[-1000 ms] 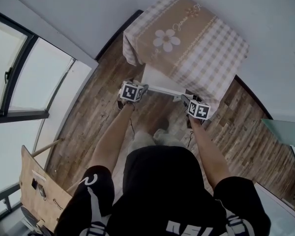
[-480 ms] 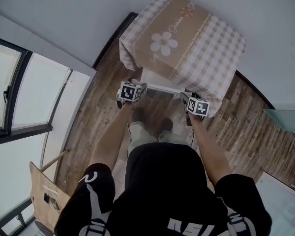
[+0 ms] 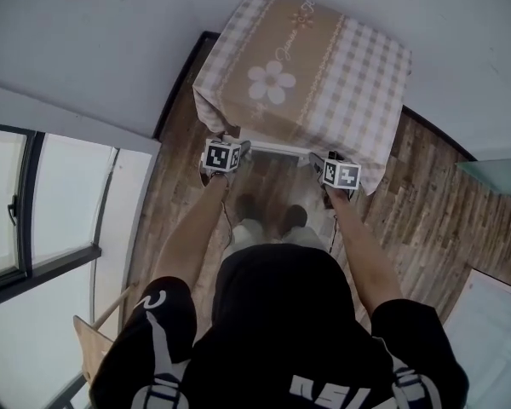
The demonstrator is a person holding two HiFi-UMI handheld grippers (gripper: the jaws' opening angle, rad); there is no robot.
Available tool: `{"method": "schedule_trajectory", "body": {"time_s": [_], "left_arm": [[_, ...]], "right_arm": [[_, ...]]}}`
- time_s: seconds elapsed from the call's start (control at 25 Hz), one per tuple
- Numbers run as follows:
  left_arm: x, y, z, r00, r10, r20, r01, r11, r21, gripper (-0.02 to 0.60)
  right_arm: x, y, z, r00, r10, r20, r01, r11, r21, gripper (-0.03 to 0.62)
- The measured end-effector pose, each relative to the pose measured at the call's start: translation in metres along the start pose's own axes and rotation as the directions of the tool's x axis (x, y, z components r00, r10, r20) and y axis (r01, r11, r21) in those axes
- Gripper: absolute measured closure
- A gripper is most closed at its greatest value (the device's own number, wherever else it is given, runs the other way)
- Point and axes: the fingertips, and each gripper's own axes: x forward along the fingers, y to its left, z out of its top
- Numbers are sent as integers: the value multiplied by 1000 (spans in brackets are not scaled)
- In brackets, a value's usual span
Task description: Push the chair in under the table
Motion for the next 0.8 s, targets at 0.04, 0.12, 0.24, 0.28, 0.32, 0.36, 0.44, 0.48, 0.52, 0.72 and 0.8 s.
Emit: {"method": "schedule_trajectory", "body": {"time_s": [0.04, 0.12, 0.24, 0.28, 0.32, 0.36, 0.44, 0.48, 0.52, 0.72, 0.8], "left_arm": [[3, 2, 3, 1000, -9, 1, 9, 1000, 3, 212], [6, 6, 11, 1000, -17, 0, 17, 1000, 18, 212], [15, 11, 17, 999, -47, -9, 47, 998, 27, 212], [17, 13, 20, 998, -55, -12, 56, 998, 30, 212], [18, 15, 24, 998, -57, -15, 58, 998, 36, 212], [19, 18, 28, 998, -59, -19, 59, 997, 43, 212], [22, 21, 36, 997, -68, -23, 69, 996, 55, 212], [25, 22, 39, 997, -73, -22, 74, 995, 61, 212], [28, 23, 43, 997, -76, -22, 78, 995, 66, 212], [42, 27, 63, 995, -94, -19, 96, 991, 90, 212], [50, 27, 69, 994, -112, -15, 113, 989, 91, 212]], "right_arm": [[2, 0, 2, 1000, -4, 4, 4, 1000, 1, 227], [5, -1, 6, 1000, -13, 8, 13, 1000, 5, 227], [10, 1, 11, 1000, -25, 14, 25, 999, 20, 227], [12, 1, 12, 999, -29, 17, 28, 999, 25, 227], [14, 1, 14, 999, -32, 19, 32, 999, 29, 227], [15, 1, 16, 999, -36, 20, 36, 999, 33, 227], [18, 0, 20, 999, -47, 26, 46, 998, 41, 227], [19, -1, 22, 998, -54, 29, 52, 998, 45, 227], [21, -2, 25, 998, -60, 31, 59, 997, 49, 227], [27, -8, 38, 995, -91, 34, 88, 993, 75, 227], [29, -10, 44, 993, -109, 42, 105, 991, 87, 228]]}}
